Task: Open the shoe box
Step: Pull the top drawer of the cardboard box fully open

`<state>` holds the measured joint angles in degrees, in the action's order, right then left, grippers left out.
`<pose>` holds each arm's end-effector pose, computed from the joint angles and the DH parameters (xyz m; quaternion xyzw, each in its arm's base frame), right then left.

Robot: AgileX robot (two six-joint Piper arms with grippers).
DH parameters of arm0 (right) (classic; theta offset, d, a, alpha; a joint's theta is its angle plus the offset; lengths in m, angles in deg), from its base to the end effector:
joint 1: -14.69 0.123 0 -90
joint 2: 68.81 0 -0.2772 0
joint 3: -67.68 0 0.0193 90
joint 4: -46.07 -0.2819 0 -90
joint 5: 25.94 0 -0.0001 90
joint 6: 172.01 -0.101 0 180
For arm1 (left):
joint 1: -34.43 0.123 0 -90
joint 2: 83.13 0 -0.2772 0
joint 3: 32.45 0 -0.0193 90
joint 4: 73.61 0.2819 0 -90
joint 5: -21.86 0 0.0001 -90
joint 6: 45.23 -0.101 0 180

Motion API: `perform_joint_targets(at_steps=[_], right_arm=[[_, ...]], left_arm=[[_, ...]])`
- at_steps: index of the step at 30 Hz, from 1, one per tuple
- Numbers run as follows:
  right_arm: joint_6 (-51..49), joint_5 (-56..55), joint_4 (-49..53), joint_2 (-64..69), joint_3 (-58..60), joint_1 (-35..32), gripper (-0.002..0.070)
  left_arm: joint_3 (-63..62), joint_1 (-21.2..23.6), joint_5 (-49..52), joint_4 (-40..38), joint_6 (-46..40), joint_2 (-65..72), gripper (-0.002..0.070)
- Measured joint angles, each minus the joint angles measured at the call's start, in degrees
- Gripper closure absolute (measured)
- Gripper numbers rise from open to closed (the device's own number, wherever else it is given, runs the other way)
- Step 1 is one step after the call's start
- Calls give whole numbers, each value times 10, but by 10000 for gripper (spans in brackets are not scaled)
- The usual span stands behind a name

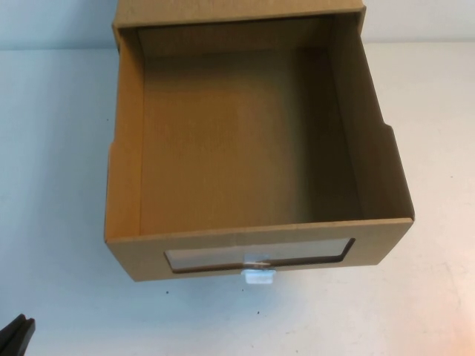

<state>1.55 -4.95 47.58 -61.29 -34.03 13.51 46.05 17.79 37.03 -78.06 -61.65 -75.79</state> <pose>0.1015 -0.0030 0.1698 0.0463 0.8014 0.0162 0.5961 0.0990 -0.0317 0.1788 0.1979 0.7456 -0.0329 0.6355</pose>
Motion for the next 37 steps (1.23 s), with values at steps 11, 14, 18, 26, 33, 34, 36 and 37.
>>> perform_joint_targets(at_steps=[11,14,18,26,33,34,36,37], right_arm=[[0,-1,0,0,0,0,690],[0,-1,0,0,0,0,689],[0,-1,0,0,0,0,689],[0,-1,0,0,0,0,689],[0,-1,0,0,0,0,689],[0,-1,0,0,0,0,689],[0,-1,0,0,0,0,689],[0,-1,0,0,0,0,689]], left_arm=[[0,121,-65,4,87,0,680],[0,144,-16,4,109,0,680],[0,147,54,5,118,0,680],[0,149,69,6,120,0,680],[0,149,69,6,121,0,680],[0,149,69,6,122,0,680],[0,149,69,10,122,0,680],[0,149,69,10,122,0,680]])
